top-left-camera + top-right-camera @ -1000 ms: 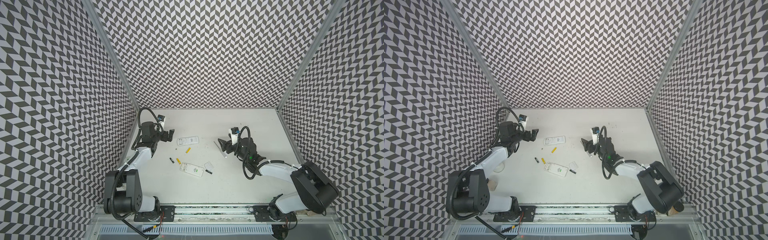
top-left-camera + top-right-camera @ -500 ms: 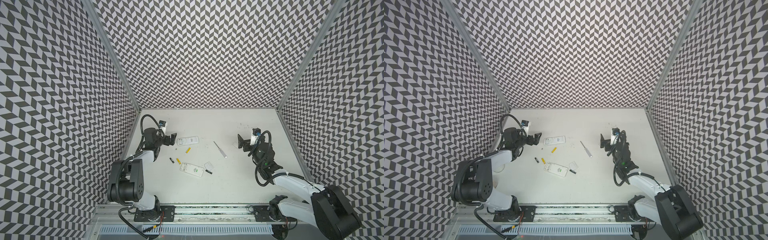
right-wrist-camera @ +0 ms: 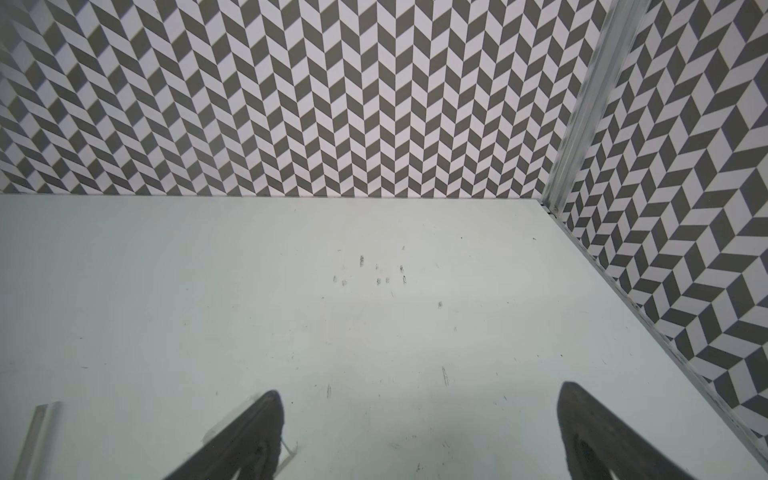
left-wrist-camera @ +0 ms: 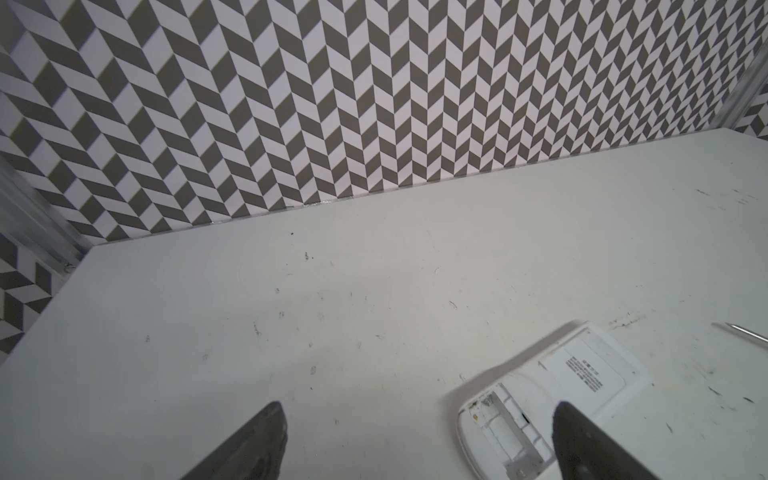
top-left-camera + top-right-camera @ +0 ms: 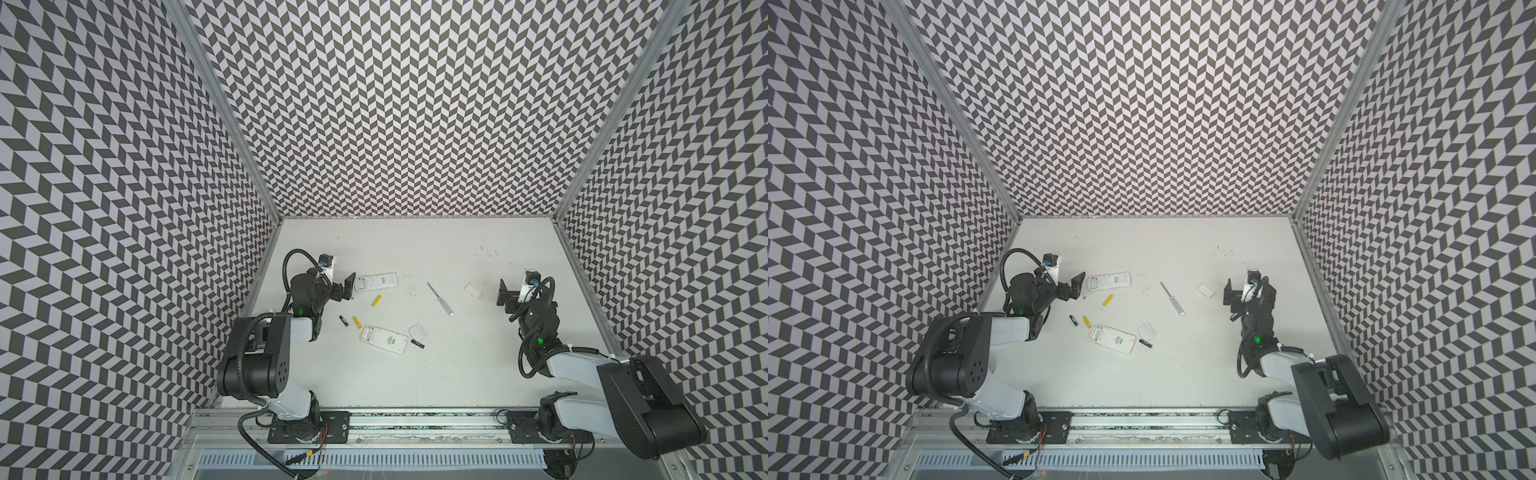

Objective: Unload the batteries from the remote control

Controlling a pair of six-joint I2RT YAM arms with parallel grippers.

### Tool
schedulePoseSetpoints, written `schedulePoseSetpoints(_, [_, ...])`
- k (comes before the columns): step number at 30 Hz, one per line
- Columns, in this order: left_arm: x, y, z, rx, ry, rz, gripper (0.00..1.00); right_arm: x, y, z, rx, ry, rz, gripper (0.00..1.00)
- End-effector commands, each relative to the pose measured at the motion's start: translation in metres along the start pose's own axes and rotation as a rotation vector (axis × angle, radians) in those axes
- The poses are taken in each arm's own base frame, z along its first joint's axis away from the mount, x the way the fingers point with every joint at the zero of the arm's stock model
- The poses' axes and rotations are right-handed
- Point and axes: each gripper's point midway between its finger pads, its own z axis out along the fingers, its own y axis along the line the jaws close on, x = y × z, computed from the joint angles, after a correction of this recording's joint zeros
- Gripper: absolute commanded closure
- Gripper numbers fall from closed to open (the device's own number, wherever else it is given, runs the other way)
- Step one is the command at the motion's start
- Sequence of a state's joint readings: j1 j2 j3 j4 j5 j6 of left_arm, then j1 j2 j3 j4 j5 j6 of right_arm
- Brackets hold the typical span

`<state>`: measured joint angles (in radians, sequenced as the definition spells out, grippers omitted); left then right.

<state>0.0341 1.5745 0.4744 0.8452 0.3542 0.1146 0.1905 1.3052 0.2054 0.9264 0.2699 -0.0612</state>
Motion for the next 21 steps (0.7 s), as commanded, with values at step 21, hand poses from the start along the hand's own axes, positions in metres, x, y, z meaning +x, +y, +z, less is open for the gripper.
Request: schedulePoseSetpoints(21, [-0.014, 0.009, -0.045, -0.141, -0.228, -0.003, 0.00, -0.023, -0.016, 0.029, -0.064, -0.157, 0.094, 0.01])
